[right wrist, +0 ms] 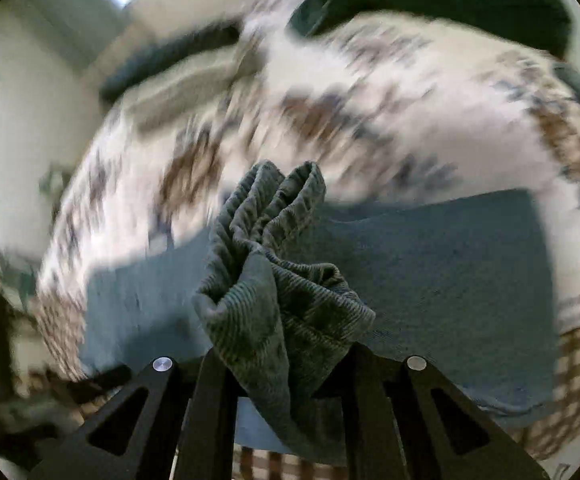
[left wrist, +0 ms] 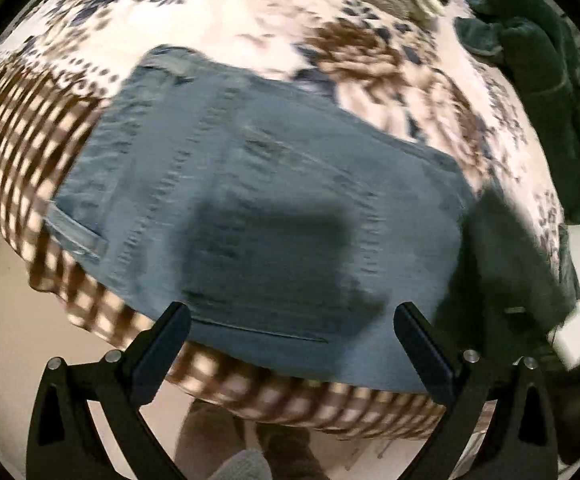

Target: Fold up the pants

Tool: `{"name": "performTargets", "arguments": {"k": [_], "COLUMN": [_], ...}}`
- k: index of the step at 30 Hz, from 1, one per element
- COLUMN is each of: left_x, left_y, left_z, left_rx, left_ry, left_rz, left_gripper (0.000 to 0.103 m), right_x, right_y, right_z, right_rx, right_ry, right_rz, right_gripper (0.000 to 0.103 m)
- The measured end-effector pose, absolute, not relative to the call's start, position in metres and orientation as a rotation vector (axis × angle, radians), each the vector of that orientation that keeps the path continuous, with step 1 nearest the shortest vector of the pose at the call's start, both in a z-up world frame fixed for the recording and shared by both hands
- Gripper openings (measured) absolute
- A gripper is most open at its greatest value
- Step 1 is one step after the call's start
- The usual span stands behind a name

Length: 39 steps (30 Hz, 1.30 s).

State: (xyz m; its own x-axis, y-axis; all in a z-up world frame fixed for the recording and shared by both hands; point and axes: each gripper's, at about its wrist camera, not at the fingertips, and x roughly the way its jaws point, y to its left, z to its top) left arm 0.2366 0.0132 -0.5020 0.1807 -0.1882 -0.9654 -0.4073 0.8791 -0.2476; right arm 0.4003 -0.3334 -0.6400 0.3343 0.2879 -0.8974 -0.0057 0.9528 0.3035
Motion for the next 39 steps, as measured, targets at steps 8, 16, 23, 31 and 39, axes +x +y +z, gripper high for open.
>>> {"name": "performTargets", "arguments": {"k": [8,16,23,31,39], "left_x": [0.253,0.328,0.347,0.331,0.327], "left_y": [0.016,-0.069,-0.107,-0.085,-0.074], "left_z": [-0.505,-0.54,-0.546,-0.555,-0.556], "left_rx": [-0.494,-0.45,-0.238,-0.278,-0.415], "left_ry": [1.399,1.446,1.348,1.377,1.371], "left_rz": [0.095,-0.099,-0.172,-0.106,-0.106], "left_gripper": [0.103,0.101,0.015,0.015,0.021], "right_x": [0.383,0.373,0.387,0.382,0.38], "right_y": [-0.332,-0.488,-0.546,-0.508,-0.498], "right_z": [-0.672,-0.641,-0.687,-0.7,-0.73], "right_rx": [0.47,0.553,0.618,0.515,0.377], "right_ry": [1.425,1.375,1.443,1.516,1.617], "right_rz": [0.297,-0.067,-0.188,-0.166,-0.19], "right_gripper": [0.083,0.083,0.083,0.083,0.083]}}
